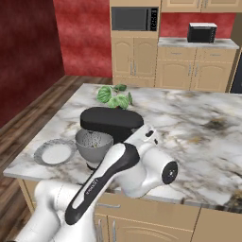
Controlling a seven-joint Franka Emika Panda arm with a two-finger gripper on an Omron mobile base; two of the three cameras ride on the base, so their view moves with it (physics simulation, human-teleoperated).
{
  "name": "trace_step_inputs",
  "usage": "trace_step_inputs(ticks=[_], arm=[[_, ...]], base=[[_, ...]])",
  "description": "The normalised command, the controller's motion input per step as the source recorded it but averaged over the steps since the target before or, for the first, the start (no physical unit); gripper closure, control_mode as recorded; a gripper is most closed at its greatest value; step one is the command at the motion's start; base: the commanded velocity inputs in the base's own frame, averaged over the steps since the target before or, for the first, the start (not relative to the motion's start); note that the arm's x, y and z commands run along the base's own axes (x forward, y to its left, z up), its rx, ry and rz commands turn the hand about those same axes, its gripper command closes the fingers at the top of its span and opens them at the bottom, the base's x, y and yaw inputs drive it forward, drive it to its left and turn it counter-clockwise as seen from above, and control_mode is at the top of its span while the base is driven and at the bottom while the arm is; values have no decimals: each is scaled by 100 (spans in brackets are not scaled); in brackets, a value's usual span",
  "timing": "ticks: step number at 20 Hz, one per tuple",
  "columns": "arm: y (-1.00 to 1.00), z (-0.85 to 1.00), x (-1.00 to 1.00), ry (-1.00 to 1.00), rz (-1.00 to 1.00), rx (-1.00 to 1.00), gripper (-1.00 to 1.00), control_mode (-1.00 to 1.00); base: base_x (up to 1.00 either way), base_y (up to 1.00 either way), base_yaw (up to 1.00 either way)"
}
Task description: Add butter and sugar cubes to the stand mixer bowl and then turn on the stand mixer to begin making frosting.
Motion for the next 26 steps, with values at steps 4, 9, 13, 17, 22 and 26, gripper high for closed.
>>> trace_step_inputs(ticks=[4,9,13,17,22,26], arm=[[0,-85,0,-16,-8,20,-100,-100],[0,-74,0,-13,-8,14,-100,-100],[0,-63,3,-9,-9,11,-100,-100],[0,-39,35,-4,-4,7,-100,-100],[-3,-18,47,0,0,6,-100,-100],[-30,-18,11,-4,0,3,-100,-100]], base=[[0,0,0],[0,0,0],[0,0,0],[0,0,0],[0,0,0],[0,0,0]])
